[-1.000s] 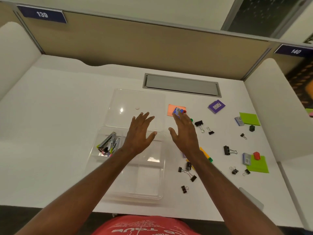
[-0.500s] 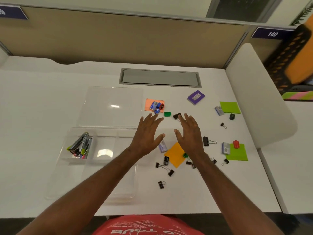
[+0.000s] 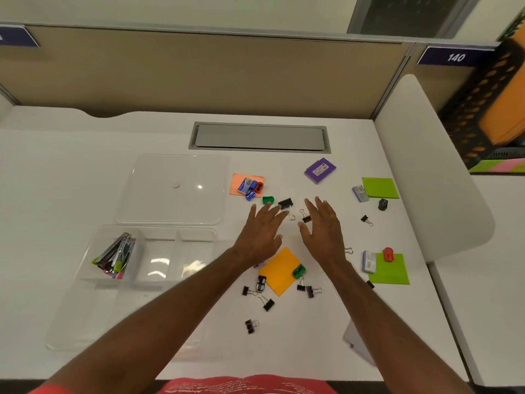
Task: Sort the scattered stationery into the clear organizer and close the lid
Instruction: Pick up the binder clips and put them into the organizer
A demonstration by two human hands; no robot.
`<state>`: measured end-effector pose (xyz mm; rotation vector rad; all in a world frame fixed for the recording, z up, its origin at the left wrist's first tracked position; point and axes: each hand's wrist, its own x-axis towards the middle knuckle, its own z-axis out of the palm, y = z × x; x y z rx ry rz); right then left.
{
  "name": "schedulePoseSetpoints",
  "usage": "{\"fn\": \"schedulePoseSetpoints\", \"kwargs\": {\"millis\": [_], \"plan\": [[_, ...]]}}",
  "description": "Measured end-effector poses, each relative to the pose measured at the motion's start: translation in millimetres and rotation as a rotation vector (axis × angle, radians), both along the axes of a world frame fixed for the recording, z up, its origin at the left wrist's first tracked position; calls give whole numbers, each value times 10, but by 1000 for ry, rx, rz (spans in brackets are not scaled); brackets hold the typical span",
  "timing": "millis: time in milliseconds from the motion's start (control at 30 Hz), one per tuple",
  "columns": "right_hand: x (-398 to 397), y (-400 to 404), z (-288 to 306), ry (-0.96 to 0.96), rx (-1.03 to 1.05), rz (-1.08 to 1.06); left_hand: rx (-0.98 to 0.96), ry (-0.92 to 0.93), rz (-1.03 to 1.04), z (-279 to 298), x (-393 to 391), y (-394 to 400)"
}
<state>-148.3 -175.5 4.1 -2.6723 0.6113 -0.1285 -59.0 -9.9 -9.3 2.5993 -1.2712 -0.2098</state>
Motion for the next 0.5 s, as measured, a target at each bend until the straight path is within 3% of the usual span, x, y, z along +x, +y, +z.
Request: {"fn": "schedulePoseSetpoints", "kwargs": {"millis": [167,500], "plan": [[109,-173,-103,-26,33,-4,21,-29,-22,-44,274,-217],[260,-461,-371,-35,87,-51,132,-174,-330,-163,865,-593]]}}
